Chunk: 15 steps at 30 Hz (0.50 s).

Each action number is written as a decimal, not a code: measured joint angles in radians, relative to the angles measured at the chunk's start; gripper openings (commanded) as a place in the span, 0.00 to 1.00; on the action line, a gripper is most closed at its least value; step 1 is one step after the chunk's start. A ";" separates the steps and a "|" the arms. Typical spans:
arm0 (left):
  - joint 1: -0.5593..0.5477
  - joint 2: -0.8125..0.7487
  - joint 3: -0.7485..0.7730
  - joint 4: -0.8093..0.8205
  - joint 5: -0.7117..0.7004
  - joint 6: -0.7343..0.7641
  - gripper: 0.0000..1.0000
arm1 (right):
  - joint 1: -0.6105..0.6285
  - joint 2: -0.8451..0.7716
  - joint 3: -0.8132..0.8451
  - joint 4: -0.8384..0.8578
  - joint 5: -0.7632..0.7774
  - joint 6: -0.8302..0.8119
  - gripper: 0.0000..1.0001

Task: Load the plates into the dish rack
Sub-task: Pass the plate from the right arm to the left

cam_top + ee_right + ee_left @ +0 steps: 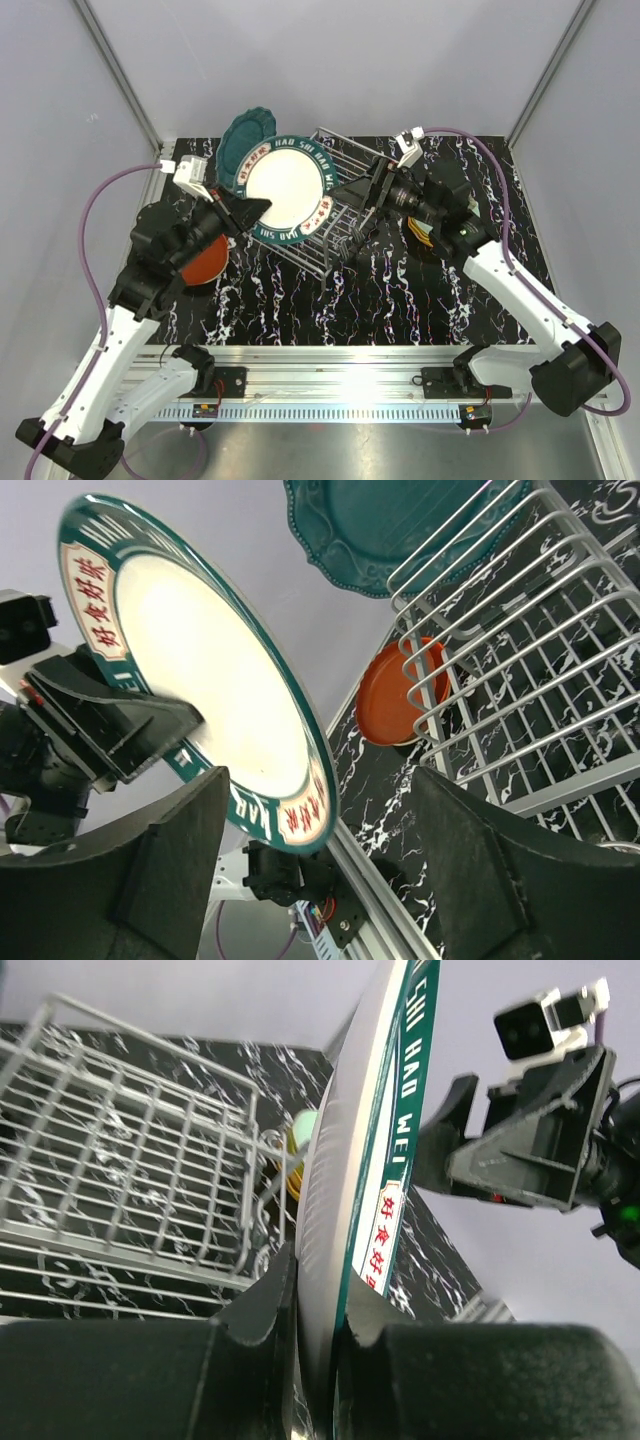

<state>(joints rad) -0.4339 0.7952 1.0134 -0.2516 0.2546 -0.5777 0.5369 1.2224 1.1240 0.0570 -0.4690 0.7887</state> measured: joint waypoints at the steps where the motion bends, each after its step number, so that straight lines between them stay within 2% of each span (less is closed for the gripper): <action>1: 0.000 -0.003 0.010 -0.003 -0.015 0.007 0.00 | 0.000 -0.007 0.000 -0.006 0.008 -0.003 0.82; 7: -0.001 -0.005 0.129 -0.064 -0.129 0.111 0.00 | 0.000 -0.055 0.003 -0.104 0.075 -0.055 0.86; 15: -0.002 -0.037 0.171 -0.076 -0.332 0.405 0.00 | 0.000 -0.090 0.010 -0.189 0.152 -0.116 0.88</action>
<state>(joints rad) -0.4355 0.7582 1.1839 -0.3275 -0.0769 -0.1730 0.5369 1.1328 1.1343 -0.1322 -0.3168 0.6724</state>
